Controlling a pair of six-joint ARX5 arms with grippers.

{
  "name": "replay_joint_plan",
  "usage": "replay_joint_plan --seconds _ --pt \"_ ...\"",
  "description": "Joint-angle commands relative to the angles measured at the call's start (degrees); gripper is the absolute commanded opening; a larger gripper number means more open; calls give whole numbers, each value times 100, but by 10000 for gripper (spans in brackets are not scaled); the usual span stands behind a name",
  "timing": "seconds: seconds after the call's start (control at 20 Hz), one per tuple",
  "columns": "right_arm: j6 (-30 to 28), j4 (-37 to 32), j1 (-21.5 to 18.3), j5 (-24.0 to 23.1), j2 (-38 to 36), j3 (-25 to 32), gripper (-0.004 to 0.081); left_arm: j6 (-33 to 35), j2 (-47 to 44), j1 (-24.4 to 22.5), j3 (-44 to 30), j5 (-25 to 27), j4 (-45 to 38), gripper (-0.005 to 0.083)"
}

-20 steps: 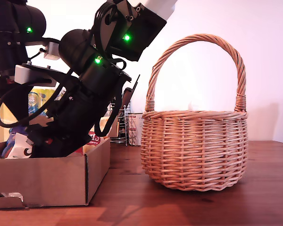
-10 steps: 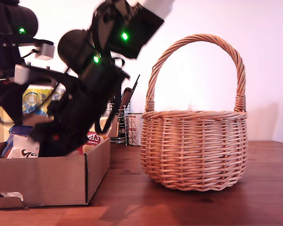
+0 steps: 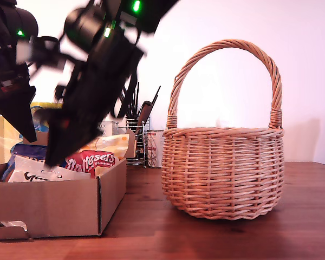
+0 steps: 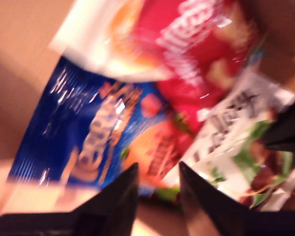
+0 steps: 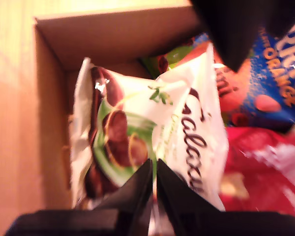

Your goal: Move the bags of Easter eggs from the cardboard box on the left into the woven basket on the right side.

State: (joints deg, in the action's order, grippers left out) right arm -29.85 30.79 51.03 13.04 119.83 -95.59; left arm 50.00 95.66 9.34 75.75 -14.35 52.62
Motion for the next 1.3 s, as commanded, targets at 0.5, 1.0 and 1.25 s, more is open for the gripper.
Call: replay_joint_plan --seconds 0.5,1.0,1.25 --pt "807 389 -219 -17 -1725 695 -13 516 81 -286 11 -330 -317 326" --pt "1060 -474 -245 -13 -3248 2863 -13 601 754 -295 -28 -529 -129 504" --pt "1060 -592 -352 -4 -3248 2879 -13 595 1207 -238 -31 -538 17 504"
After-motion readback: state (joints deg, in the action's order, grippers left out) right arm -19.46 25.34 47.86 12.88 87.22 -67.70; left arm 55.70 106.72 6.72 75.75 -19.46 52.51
